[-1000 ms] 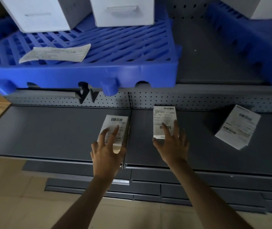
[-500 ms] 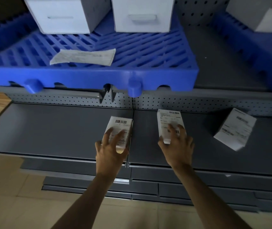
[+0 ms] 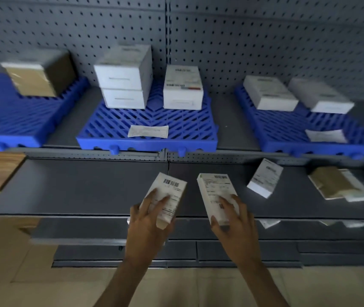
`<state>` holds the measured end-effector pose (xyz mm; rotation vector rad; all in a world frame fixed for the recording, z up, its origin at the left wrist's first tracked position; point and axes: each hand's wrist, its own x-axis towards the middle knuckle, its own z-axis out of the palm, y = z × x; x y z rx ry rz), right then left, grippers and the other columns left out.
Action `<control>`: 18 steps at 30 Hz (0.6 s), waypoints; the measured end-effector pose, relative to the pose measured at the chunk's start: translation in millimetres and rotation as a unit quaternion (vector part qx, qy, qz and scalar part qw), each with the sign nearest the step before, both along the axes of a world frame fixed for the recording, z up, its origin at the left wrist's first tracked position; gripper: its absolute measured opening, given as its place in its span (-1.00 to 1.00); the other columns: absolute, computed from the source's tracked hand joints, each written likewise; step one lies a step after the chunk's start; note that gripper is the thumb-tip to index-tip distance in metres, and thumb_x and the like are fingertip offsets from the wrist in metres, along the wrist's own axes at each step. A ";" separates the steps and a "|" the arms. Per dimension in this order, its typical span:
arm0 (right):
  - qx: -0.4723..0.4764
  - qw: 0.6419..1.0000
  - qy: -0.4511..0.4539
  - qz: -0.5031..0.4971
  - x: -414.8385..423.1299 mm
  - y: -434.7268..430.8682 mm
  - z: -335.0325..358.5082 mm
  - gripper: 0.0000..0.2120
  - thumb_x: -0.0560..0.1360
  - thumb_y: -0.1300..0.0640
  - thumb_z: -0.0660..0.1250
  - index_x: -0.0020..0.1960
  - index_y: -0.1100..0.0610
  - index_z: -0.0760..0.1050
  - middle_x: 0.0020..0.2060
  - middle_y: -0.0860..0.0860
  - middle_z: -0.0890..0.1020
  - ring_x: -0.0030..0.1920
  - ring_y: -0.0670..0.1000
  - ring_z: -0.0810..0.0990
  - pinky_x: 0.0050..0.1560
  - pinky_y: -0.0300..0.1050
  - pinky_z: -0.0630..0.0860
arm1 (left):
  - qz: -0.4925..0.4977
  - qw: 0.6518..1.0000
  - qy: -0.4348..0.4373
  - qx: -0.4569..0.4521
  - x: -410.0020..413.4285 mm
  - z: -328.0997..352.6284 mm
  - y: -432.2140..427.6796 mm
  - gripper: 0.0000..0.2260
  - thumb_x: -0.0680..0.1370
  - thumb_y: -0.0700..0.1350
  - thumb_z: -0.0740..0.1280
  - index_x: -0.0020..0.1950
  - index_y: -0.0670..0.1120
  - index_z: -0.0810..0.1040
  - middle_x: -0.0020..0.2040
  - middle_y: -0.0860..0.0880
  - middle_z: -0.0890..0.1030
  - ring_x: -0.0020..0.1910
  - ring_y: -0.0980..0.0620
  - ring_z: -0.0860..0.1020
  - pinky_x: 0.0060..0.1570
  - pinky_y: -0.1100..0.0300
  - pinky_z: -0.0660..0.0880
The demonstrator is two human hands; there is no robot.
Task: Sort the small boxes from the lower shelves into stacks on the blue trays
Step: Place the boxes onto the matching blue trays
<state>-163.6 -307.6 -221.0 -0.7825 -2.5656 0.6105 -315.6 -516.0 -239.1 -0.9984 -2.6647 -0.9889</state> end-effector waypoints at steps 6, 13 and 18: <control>-0.004 0.999 0.046 -0.019 51.8 -41.6 63.9 -0.41 0.48 -0.20 0.38 0.48 -0.19 0.35 0.47 -0.13 0.32 0.25 0.07 0.39 0.17 0.20 0.57 | 0.012 0.999 0.031 0.007 50.2 83.5 -25.2 -0.42 0.39 0.12 0.55 0.40 0.16 0.53 0.50 0.09 0.41 0.09 -0.14 0.44 -0.12 -0.09 0.63; -0.010 0.995 0.099 -0.025 88.9 -61.4 124.4 -0.47 0.53 -0.15 0.38 0.48 -0.22 0.37 0.46 -0.18 0.33 0.34 0.05 0.35 0.16 0.22 0.58 | 0.009 0.996 0.078 0.034 77.4 149.5 -56.2 -0.47 0.44 0.29 0.33 0.40 0.20 0.53 0.50 0.13 0.41 0.05 -0.04 0.40 -0.14 0.06 0.57; 0.009 0.990 0.139 -0.028 94.9 -50.9 170.8 -0.50 0.55 -0.23 0.33 0.47 -0.22 0.39 0.45 -0.18 0.34 0.39 0.02 0.35 0.22 0.25 0.55 | -0.001 0.992 0.106 0.067 75.9 187.3 -51.8 -0.47 0.44 0.23 0.41 0.41 0.17 0.54 0.52 0.11 0.40 0.08 -0.06 0.42 -0.01 -0.05 0.57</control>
